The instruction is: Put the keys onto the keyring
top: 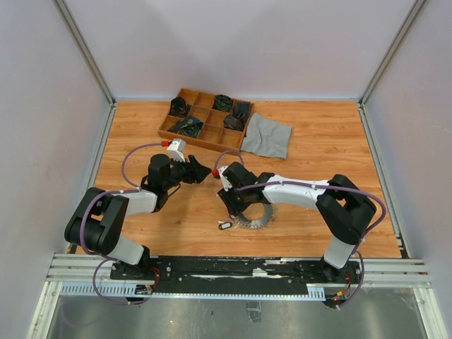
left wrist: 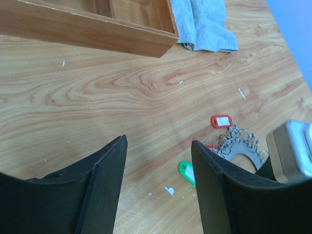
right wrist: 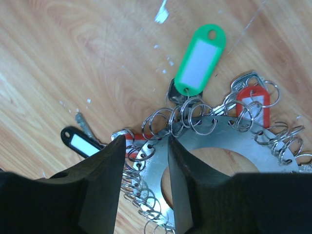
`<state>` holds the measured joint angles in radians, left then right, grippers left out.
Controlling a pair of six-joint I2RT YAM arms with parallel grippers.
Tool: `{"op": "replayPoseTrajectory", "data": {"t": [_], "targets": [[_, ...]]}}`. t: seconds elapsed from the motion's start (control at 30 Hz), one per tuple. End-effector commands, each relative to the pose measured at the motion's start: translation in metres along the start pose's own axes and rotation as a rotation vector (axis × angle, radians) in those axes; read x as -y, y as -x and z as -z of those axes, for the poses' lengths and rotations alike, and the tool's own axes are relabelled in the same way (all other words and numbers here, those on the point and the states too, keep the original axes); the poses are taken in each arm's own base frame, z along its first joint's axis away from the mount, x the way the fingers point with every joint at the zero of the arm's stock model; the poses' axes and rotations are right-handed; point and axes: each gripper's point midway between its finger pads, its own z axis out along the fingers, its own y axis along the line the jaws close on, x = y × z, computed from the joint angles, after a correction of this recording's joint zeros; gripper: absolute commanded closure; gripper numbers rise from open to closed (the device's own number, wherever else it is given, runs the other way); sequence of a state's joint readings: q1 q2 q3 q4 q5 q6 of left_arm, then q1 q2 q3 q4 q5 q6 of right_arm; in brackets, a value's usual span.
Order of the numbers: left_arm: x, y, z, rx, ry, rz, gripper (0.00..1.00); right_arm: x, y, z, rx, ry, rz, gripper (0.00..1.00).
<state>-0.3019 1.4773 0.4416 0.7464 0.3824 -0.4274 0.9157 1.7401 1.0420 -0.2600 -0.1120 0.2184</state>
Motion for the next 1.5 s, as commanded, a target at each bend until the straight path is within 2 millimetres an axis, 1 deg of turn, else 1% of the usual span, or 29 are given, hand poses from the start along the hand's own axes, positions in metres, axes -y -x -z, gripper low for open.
{"op": "replayPoseTrajectory", "data": {"t": [0.0, 0.13, 0.2, 0.27, 0.3, 0.33, 0.43, 0.47, 0.53, 0.6, 0.67, 0.73, 0.8, 0.9, 1.07, 1.17, 1.27, 1.4, 1.47], "targets": [[0.000, 0.009, -0.001, 0.020, -0.005, -0.020, 0.40, 0.002, -0.055, 0.004, -0.146, 0.030, 0.166, 0.62], [0.000, 0.009, -0.002, 0.019, -0.008, -0.018, 0.40, 0.000, -0.074, 0.014, -0.184, 0.079, 0.257, 0.68], [0.001, 0.009, -0.002, 0.018, -0.012, -0.018, 0.40, -0.006, -0.083, 0.020, -0.193, 0.120, 0.309, 0.70], [0.001, 0.009, -0.002, 0.017, -0.012, -0.017, 0.40, -0.016, -0.083, 0.025, -0.161, 0.172, 0.332, 0.74], [0.001, 0.009, -0.002, 0.017, -0.010, -0.018, 0.40, -0.017, -0.081, 0.028, -0.140, 0.172, 0.340, 0.73], [0.001, 0.009, -0.002, 0.018, -0.010, -0.019, 0.40, -0.015, -0.077, 0.030, -0.119, 0.147, 0.335, 0.69], [0.001, 0.008, -0.002, 0.015, -0.011, -0.018, 0.40, -0.005, -0.061, 0.040, -0.041, 0.068, 0.323, 0.46], [0.001, 0.009, -0.002, 0.016, -0.011, -0.018, 0.40, 0.000, -0.054, 0.043, -0.009, 0.025, 0.302, 0.41], [0.001, 0.009, -0.002, 0.018, -0.011, -0.018, 0.40, 0.009, -0.039, 0.051, 0.067, -0.040, 0.247, 0.34], [0.001, 0.009, -0.001, 0.017, -0.010, -0.018, 0.40, 0.019, -0.027, 0.057, 0.127, -0.083, 0.121, 0.32], [0.001, 0.009, -0.001, 0.017, -0.010, -0.018, 0.40, 0.024, -0.023, 0.057, 0.141, -0.082, -0.044, 0.32], [0.001, 0.009, -0.001, 0.019, -0.009, -0.019, 0.40, 0.028, -0.022, 0.054, 0.129, -0.083, -0.147, 0.33], [0.001, 0.009, -0.001, 0.018, -0.009, -0.018, 0.40, 0.028, -0.019, 0.050, 0.097, -0.091, -0.199, 0.33], [0.000, 0.009, -0.001, 0.018, -0.008, -0.018, 0.40, 0.024, -0.019, 0.039, 0.053, -0.083, -0.243, 0.33], [0.000, 0.009, -0.002, 0.018, -0.007, -0.018, 0.40, 0.019, -0.015, 0.030, 0.047, -0.058, -0.270, 0.36], [0.000, 0.009, -0.002, 0.018, -0.006, -0.017, 0.40, 0.017, -0.015, 0.024, 0.021, -0.049, -0.268, 0.39], [0.000, 0.009, -0.001, 0.018, -0.006, -0.018, 0.40, 0.018, -0.018, 0.019, -0.005, -0.052, -0.253, 0.44], [0.000, 0.009, -0.001, 0.019, -0.007, -0.019, 0.40, 0.018, -0.023, 0.014, -0.039, -0.047, -0.217, 0.54], [0.000, 0.009, -0.002, 0.019, -0.006, -0.018, 0.40, 0.016, -0.026, 0.012, -0.058, -0.036, -0.198, 0.57]]}}
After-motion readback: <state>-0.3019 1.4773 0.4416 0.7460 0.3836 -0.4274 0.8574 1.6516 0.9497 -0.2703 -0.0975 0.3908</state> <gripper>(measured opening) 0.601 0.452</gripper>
